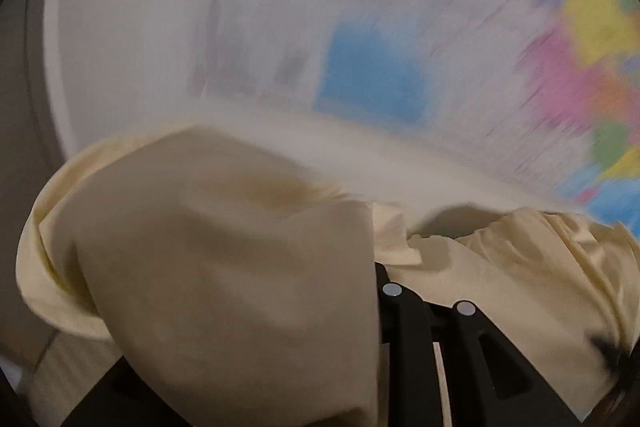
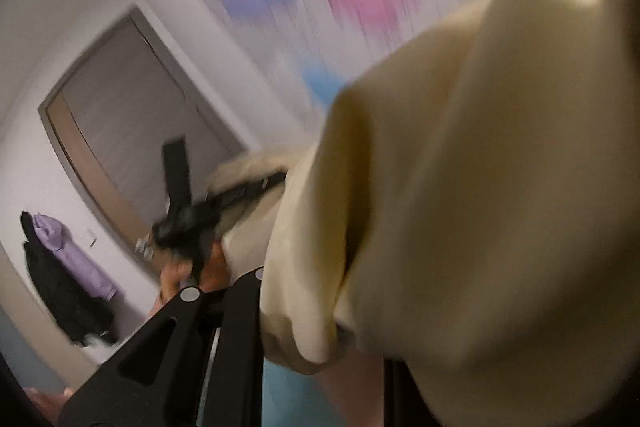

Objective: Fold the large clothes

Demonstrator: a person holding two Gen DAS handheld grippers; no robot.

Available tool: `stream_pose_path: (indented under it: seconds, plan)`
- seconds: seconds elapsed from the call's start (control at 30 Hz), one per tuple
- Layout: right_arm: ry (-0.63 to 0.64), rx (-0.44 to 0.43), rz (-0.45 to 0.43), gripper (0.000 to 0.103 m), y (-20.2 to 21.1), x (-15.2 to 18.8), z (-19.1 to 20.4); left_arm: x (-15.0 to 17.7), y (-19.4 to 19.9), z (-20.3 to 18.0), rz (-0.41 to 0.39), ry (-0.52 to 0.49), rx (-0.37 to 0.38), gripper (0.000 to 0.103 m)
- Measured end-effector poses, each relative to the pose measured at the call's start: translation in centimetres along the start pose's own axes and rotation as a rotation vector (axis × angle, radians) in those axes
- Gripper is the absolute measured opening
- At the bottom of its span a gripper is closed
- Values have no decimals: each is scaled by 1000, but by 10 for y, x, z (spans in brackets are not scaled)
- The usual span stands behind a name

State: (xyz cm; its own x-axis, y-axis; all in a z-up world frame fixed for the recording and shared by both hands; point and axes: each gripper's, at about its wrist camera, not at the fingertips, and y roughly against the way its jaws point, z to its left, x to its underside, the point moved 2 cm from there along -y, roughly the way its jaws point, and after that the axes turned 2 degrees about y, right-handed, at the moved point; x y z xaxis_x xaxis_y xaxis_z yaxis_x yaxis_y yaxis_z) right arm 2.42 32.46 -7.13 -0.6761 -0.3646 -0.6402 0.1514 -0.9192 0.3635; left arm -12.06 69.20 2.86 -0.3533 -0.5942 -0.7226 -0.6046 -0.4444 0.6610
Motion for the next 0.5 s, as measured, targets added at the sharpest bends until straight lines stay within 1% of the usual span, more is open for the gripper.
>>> stream_pose_path:
  seconds: [0.03,0.07,0.1,0.13,0.17,0.23,0.27,0.33,0.4,0.43,0.47,0.5]
  plan:
    - [-34,-2,31,17,-4,19,-10,14,-13,14,44,42,0,23]
    - [-66,-14,42,22,-1,32,-18,24,-20,24,63,69,6,27]
    - [-85,-27,48,27,6,39,-22,33,-25,34,75,101,23,29]
    - [-96,-30,50,31,13,42,-24,38,-27,40,82,122,34,31]
    - [-108,-31,59,36,25,45,-27,44,-27,45,86,141,43,33]
    - [-106,-38,72,48,47,48,-27,46,-26,49,81,143,34,35]
    - [-104,-26,68,59,61,51,-27,46,-25,49,80,141,26,36]
    - [-93,-4,49,61,94,57,-29,45,-23,48,82,140,26,37]
    - [-126,53,7,65,134,64,-40,46,-22,48,85,147,30,42]
    - [-153,71,-12,65,147,66,-46,46,-21,48,90,152,31,46]
    - [-169,83,-30,65,146,63,-46,49,-19,47,91,156,33,49]
    - [-180,111,-56,67,152,57,-55,49,-17,46,90,157,37,52]
